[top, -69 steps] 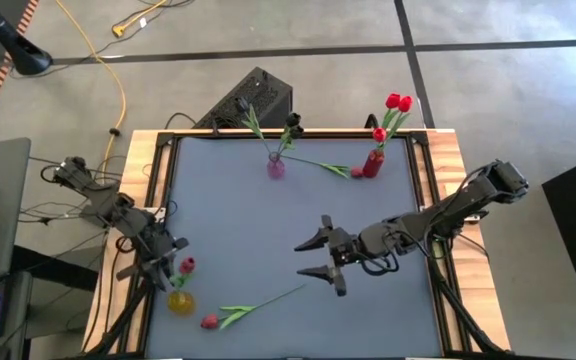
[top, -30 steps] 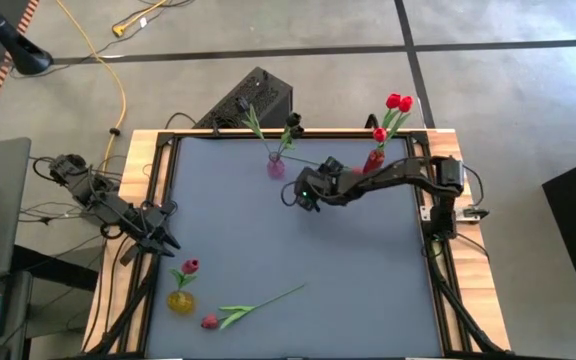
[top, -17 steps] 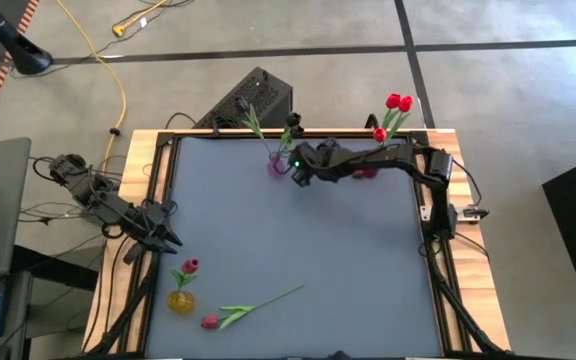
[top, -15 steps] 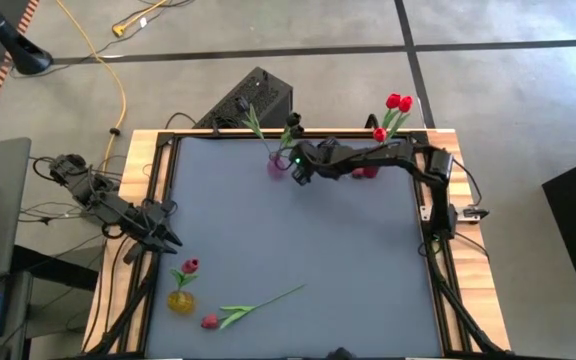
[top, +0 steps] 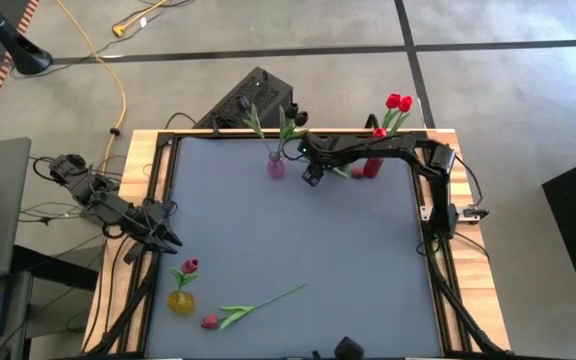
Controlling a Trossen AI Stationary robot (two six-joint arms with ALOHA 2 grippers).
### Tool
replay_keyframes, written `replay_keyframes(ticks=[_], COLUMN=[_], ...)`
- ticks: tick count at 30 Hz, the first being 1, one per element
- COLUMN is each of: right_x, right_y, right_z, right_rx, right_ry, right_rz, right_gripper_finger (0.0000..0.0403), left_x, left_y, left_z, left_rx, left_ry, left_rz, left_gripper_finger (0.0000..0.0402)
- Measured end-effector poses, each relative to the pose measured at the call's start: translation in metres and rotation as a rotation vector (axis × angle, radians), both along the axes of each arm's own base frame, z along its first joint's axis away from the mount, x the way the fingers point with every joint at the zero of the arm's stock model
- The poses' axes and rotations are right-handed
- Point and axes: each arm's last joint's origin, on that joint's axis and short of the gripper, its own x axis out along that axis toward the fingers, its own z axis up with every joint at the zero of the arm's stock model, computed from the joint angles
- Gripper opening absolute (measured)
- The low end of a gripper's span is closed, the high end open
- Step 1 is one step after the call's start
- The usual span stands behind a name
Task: Sort flowers into vase by color
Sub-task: Put the top dark red flower into the yellow vase
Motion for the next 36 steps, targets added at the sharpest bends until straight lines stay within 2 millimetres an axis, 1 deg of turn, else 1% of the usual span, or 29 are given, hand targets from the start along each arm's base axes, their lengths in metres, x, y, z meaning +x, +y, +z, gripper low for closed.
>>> replay_keyframes(ticks=[3,11,15,19,23,27,34,36], right_x=[-0.004,-0.011,-0.016,-0.021,-0.022,-0.022,-0.015,-0.013], right_y=[-0.002,-0.009,-0.014,-0.015,-0.013,-0.012,-0.007,-0.006], right_z=[-0.001,-0.002,-0.004,-0.005,-0.005,-0.006,-0.005,-0.005], right_rx=[0.029,0.030,0.081,0.126,0.145,0.185,0.189,0.185], right_ry=[0.039,0.076,0.080,0.093,0.106,0.081,0.028,0.018], right_rz=[0.037,0.044,0.037,0.034,0.039,0.037,0.035,0.035], right_gripper_finger=[0.0285,0.0285,0.0285,0.0270,0.0223,0.0154,0.0032,0.0017], left_x=[0.000,0.000,0.000,0.000,0.000,0.000,0.000,0.000], left_y=[0.000,0.000,0.000,0.000,0.000,0.000,0.000,0.000], left_z=[0.000,0.000,0.000,0.000,0.000,0.000,0.000,0.000], left_rx=[-0.009,-0.018,-0.025,-0.025,-0.025,-0.025,-0.026,-0.025], left_ry=[0.005,0.010,0.014,0.014,0.014,0.014,0.014,0.014], left_rz=[0.005,0.010,0.014,0.014,0.014,0.014,0.014,0.014], left_gripper_finger=[0.0107,0.0107,0.0107,0.0107,0.0107,0.0107,0.0107,0.0107])
